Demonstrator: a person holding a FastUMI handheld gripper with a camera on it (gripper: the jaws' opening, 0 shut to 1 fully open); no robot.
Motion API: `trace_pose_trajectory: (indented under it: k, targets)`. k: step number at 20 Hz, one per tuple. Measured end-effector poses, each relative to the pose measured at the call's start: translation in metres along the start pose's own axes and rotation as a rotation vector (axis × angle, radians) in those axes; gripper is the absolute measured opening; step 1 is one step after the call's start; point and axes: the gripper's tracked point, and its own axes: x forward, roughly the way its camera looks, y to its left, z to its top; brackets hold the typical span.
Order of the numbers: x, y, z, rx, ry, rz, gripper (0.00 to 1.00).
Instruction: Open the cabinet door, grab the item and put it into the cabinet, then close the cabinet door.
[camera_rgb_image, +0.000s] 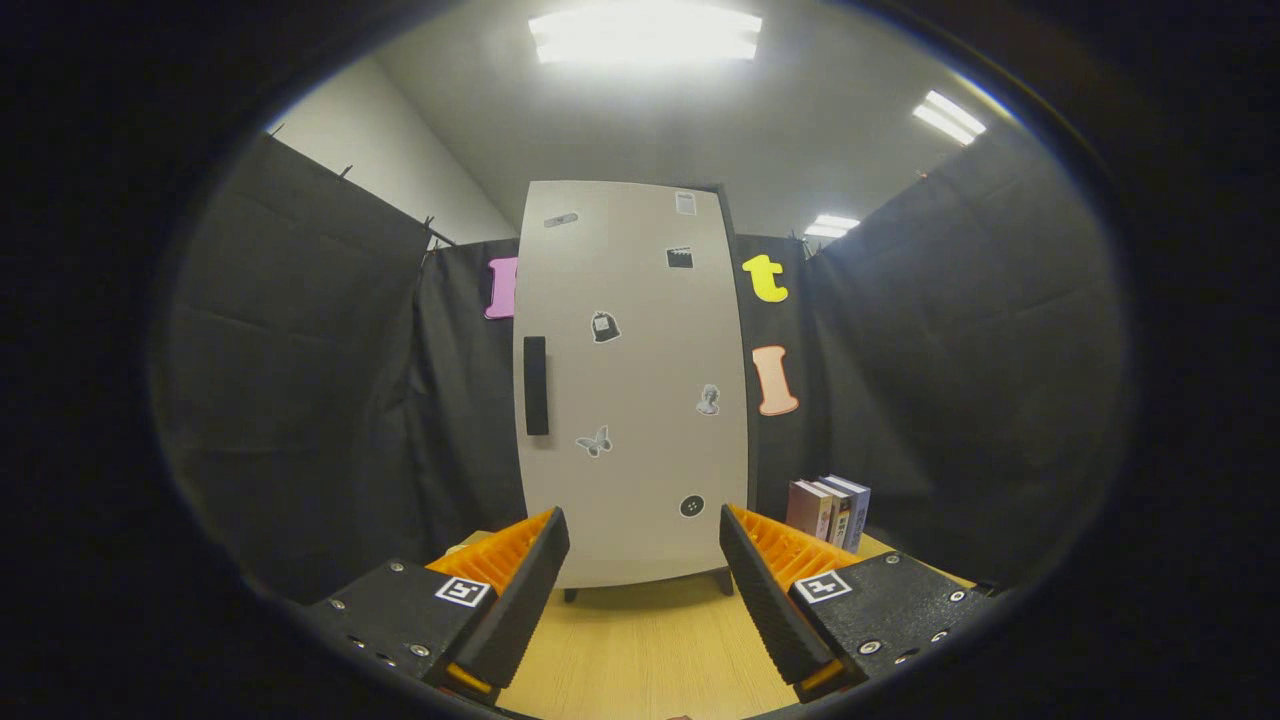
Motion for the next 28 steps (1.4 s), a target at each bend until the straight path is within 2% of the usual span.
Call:
trace_pose_trajectory:
  k: [28]
  targets:
    - [0.002,0.040,0.000,-0.013,-0.009,0.036,0.94]
